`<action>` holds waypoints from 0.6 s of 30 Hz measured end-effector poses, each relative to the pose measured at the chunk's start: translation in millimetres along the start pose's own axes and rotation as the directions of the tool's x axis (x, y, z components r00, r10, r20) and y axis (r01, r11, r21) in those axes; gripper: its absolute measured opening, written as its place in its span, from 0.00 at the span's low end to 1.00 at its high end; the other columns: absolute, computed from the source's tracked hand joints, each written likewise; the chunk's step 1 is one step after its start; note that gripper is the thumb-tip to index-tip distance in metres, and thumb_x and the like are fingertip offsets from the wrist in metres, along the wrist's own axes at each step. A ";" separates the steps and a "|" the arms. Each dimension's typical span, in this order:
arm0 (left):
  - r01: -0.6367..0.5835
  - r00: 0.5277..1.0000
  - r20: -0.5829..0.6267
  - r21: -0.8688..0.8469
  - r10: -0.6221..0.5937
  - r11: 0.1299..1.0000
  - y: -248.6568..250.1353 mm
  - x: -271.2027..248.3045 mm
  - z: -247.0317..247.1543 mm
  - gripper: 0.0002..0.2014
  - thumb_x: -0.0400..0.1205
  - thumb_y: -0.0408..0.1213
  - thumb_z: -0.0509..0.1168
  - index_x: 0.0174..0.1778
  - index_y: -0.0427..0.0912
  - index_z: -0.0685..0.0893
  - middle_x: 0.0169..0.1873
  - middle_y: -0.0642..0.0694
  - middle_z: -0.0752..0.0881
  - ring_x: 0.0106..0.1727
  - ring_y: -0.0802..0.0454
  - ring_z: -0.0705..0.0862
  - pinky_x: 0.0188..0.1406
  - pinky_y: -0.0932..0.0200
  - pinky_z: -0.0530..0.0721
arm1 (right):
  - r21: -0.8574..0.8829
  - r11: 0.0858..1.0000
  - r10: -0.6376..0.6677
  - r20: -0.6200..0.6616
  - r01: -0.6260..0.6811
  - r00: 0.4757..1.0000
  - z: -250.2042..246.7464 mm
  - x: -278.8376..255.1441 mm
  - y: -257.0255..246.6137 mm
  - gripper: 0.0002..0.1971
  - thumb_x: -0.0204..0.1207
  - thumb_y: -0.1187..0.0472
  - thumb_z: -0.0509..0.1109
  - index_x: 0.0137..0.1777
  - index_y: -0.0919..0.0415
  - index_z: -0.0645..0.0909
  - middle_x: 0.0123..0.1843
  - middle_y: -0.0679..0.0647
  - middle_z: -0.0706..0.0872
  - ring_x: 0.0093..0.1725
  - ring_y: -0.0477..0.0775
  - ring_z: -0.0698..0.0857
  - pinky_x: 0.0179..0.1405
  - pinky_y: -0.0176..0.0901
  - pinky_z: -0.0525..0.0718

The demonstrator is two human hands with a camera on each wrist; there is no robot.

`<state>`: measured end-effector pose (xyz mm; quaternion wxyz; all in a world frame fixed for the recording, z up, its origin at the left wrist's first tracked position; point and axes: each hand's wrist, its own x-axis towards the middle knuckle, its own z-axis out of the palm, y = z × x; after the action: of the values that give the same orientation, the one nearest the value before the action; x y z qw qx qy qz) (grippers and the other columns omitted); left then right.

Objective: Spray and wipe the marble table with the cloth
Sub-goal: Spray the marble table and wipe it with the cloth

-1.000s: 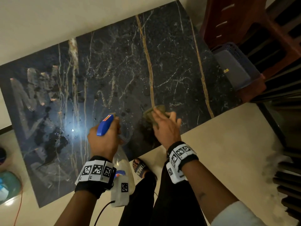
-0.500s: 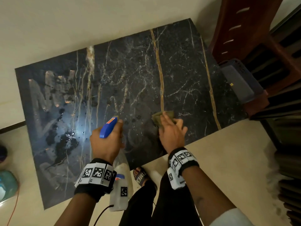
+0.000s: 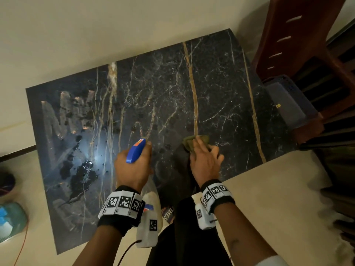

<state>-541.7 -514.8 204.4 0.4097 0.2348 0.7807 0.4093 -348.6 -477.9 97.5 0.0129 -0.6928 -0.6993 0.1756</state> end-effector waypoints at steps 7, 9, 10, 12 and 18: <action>0.034 0.998 -0.050 -0.021 -0.035 0.999 15.5 21.4 -3.5 0.20 0.85 0.44 0.72 0.41 0.26 0.87 0.30 0.33 0.86 0.27 0.48 0.86 0.29 0.49 0.91 | 0.021 0.998 0.057 0.082 -0.059 0.995 -0.8 3.1 -30.3 0.25 0.85 0.50 0.64 0.82 0.42 0.70 0.88 0.34 0.57 0.71 0.59 0.66 0.62 0.58 0.70; 0.020 0.997 -0.068 0.006 -0.020 1.000 19.2 27.0 -2.7 0.20 0.85 0.44 0.73 0.41 0.26 0.86 0.35 0.27 0.87 0.31 0.35 0.87 0.35 0.38 0.92 | -0.021 0.982 -0.182 0.144 0.187 0.973 7.3 -5.2 -27.7 0.25 0.84 0.50 0.64 0.81 0.41 0.70 0.88 0.34 0.58 0.73 0.60 0.65 0.64 0.60 0.70; 0.015 0.998 -0.068 0.019 -0.014 1.000 21.3 30.0 -0.7 0.21 0.84 0.45 0.73 0.40 0.27 0.86 0.36 0.26 0.87 0.33 0.29 0.87 0.36 0.35 0.91 | -0.040 0.957 -0.277 0.167 0.287 0.946 9.9 -4.9 -22.6 0.25 0.84 0.50 0.64 0.81 0.41 0.70 0.88 0.35 0.59 0.73 0.61 0.66 0.63 0.61 0.71; 0.020 0.998 -0.068 0.040 -0.017 0.999 24.1 33.3 3.0 0.21 0.85 0.45 0.73 0.39 0.26 0.86 0.35 0.27 0.87 0.32 0.30 0.87 0.35 0.36 0.91 | -0.064 0.915 -0.382 0.187 0.399 0.905 5.9 8.7 -8.4 0.25 0.83 0.49 0.64 0.81 0.40 0.71 0.87 0.35 0.61 0.73 0.61 0.69 0.60 0.62 0.73; 0.031 0.997 -0.066 0.053 -0.028 0.998 24.7 42.8 10.2 0.21 0.85 0.45 0.73 0.42 0.26 0.87 0.36 0.27 0.87 0.30 0.35 0.87 0.33 0.40 0.92 | 0.000 1.000 0.013 0.063 -0.013 0.998 -11.7 52.4 2.2 0.27 0.82 0.45 0.66 0.81 0.42 0.71 0.86 0.34 0.62 0.70 0.57 0.67 0.60 0.57 0.72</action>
<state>-556.2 -466.5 202.5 0.3835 0.2205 0.8078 0.3895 -345.5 -424.2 96.1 -0.0102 -0.6913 -0.6950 0.1976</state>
